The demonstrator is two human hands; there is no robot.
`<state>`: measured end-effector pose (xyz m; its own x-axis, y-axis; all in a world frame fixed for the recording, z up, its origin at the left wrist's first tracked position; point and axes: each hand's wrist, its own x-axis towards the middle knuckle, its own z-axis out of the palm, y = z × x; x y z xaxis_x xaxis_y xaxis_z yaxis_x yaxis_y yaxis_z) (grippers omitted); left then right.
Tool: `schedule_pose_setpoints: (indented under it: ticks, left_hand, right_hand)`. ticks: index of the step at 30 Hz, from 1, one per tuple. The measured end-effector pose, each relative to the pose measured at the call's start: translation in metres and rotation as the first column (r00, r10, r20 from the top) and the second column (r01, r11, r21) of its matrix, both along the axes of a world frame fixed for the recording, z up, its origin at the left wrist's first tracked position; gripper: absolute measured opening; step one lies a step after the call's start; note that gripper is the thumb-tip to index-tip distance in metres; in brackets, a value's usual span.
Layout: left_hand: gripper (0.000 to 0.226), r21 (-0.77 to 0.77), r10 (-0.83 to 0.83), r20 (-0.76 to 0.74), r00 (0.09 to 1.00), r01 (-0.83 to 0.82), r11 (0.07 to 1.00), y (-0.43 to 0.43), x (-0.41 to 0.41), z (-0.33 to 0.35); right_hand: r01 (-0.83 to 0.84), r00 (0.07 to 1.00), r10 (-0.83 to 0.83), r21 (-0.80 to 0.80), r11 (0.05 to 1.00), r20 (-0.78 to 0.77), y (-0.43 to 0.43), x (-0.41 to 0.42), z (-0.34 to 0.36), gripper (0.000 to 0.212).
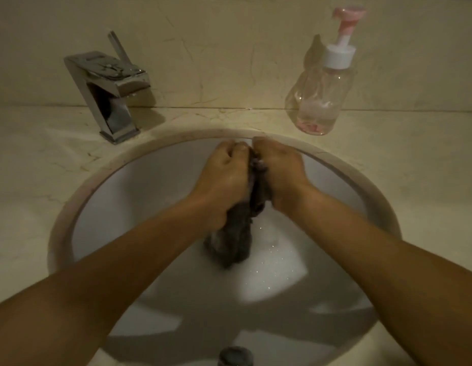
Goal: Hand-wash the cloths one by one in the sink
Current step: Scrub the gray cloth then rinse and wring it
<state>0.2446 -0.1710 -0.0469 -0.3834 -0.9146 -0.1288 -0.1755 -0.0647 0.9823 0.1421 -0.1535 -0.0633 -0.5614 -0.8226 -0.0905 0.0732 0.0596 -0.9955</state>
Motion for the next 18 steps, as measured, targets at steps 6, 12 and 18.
schedule_pose_setpoints:
  ticks: [6, 12, 18]
  left_hand:
    - [0.037, -0.005, 0.092, -0.047, 0.995, -0.093, 0.996, -0.015, 0.002, -0.005]
    - [0.026, 0.023, 0.081, 0.007, 0.997, -0.081, 0.996, -0.007, 0.008, 0.001]
    - [0.054, -0.026, 0.080, 0.016, 0.997, -0.080, 0.996, -0.014, 0.004, -0.005]
  right_hand:
    - [-0.072, 0.997, 0.071, 0.071, 0.995, 0.024, 0.008, 0.021, 0.002, 0.037]
    - [-0.063, 0.995, 0.067, 0.057, 0.996, -0.077, 0.001, 0.017, 0.002, 0.068]
    - [-0.049, 0.995, 0.059, 0.128, 0.991, -0.076, 0.005, 0.024, -0.004, 0.053]
